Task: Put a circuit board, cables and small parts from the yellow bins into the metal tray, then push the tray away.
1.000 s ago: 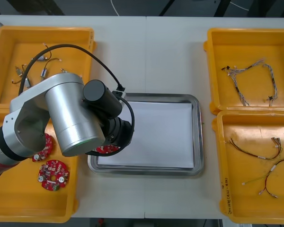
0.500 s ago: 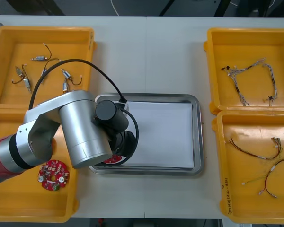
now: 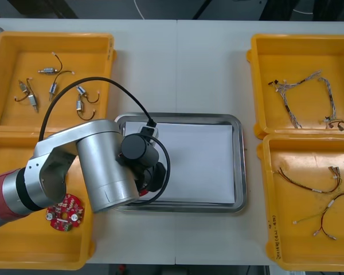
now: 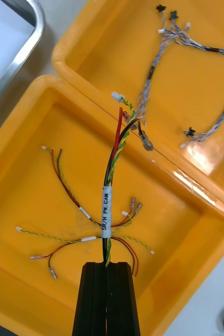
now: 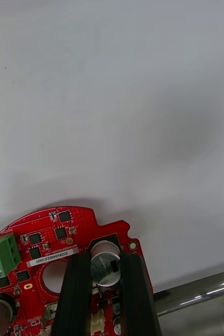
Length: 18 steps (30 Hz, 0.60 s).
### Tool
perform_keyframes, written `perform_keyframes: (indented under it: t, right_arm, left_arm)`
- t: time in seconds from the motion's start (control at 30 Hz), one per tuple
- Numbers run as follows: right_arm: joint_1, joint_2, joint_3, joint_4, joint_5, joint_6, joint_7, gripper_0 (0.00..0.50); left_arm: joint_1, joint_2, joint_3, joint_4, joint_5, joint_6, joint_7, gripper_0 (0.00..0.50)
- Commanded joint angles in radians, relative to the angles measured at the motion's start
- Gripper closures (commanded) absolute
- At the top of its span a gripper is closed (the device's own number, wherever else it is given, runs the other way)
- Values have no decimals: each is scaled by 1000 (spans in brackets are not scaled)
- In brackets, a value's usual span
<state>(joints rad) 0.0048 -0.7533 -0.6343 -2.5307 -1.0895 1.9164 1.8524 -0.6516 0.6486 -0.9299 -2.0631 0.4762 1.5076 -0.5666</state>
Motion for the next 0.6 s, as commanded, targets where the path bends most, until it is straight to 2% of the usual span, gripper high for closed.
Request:
perform_keyframes:
  t: [0.03,0.3,0.37,0.4,0.43,0.47,0.53,0.6]
  right_arm:
    - [-42,-47,54,-33,-21,3,-32,500]
    - [-63,-89,122,-33,-41,3,-33,500]
    - [-68,-89,125,-33,-46,3,-35,500]
    - [-68,-89,125,-33,-46,3,-35,500]
    - [-72,-90,128,-33,-52,3,-35,500]
    - [-74,-90,131,-33,-53,3,-35,500]
    - [-75,-90,136,-31,-58,3,-35,500]
    - [-75,-90,137,-33,-63,3,-35,500]
  left_arm:
    - [3,-10,-18,-5,-16,-18,97,498]
    - [18,-4,-21,-6,-27,-40,99,493]
    - [20,-4,-21,-6,-30,-40,100,415]
    - [20,-4,-21,-6,-30,-40,100,415]
    - [18,-4,-23,-6,-33,-41,103,211]
    - [20,-4,-24,-6,-37,-44,106,94]
    - [18,-4,-27,-6,-45,-47,108,0]
    - [18,-4,-29,-6,-45,-47,113,0]
